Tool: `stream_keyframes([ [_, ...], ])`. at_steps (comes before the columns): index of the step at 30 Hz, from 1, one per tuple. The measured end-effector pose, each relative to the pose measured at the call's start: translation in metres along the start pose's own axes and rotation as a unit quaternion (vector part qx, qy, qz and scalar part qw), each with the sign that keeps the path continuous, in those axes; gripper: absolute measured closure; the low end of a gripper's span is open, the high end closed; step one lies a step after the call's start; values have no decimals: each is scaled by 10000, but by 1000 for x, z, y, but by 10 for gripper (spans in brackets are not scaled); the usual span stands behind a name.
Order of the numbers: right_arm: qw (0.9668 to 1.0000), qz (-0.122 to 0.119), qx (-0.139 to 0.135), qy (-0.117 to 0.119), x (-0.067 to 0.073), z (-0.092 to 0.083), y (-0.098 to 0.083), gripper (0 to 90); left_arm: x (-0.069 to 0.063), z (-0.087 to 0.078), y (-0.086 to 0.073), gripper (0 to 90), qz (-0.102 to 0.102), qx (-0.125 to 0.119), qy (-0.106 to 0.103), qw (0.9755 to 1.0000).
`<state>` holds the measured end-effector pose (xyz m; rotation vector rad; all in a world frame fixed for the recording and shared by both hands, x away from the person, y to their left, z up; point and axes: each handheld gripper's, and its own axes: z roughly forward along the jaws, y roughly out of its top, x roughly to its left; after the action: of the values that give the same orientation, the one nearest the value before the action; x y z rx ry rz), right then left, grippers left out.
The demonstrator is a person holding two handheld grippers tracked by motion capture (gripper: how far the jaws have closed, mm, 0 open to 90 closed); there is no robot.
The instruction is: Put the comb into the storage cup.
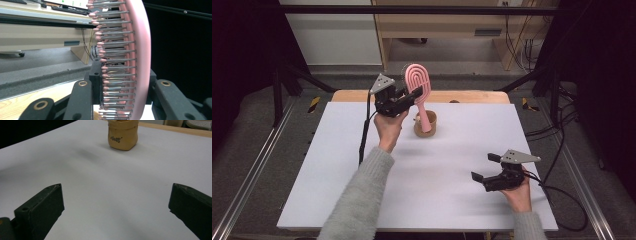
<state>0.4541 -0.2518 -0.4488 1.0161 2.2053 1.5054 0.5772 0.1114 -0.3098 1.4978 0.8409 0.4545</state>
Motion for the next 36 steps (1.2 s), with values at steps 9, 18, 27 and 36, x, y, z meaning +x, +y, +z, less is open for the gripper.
stream_keyframes([
  [9, 10000, -4, 5, -3, 0, 0, 0, 2, 4, 9, 5, 641, -21, -44, 96, 9999],
  [18, 10000, -18, 18, -5, 0, 1, -1, 2, 9, 19, 7, 641, -93, -81, 189, 9997],
  [27, 10000, 7, -15, 4, 0, 0, 0, 1, 15, 27, 9, 641, -131, -102, 290, 9994],
  [36, 10000, 10, -17, -3, -1, -1, -1, 1, 18, 35, 6, 641, -186, -131, 391, 9990],
])
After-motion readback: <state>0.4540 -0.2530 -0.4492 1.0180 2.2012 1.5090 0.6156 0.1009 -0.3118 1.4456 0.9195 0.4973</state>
